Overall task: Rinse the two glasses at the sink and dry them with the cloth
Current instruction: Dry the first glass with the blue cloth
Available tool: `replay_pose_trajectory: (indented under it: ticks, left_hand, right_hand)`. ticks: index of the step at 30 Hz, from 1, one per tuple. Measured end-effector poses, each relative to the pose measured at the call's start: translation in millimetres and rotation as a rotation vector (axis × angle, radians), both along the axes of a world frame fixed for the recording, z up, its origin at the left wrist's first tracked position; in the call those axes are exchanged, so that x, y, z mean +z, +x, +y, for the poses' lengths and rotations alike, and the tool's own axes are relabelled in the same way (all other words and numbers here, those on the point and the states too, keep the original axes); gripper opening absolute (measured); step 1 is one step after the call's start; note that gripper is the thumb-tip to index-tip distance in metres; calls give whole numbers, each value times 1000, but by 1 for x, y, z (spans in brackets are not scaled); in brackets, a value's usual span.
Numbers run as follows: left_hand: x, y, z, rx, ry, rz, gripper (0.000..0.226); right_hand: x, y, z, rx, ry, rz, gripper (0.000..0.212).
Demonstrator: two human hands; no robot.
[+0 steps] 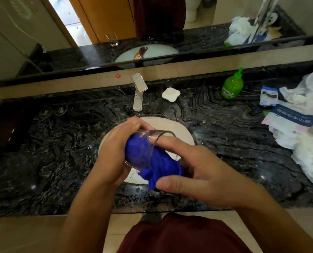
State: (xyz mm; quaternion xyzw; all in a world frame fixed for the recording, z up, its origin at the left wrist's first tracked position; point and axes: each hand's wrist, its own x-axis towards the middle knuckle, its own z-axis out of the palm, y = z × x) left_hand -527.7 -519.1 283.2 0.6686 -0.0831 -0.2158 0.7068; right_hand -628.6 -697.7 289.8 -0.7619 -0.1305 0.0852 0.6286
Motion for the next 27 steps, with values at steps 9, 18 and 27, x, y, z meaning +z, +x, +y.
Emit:
replay_pose_trajectory:
  ticks: [9, 18, 27]
  left_hand:
    - [1, 7, -14, -186, -103, 316, 41]
    - [21, -12, -23, -177, 118, -128, 42]
    - [0, -19, -22, -56, 152, -474, 38]
  right_hand:
    - [-1, -9, -12, -76, -556, -324, 72]
    - [-22, 9, -2, -481, 586, 173, 25]
    - [-27, 10, -3, -177, 792, 247, 80]
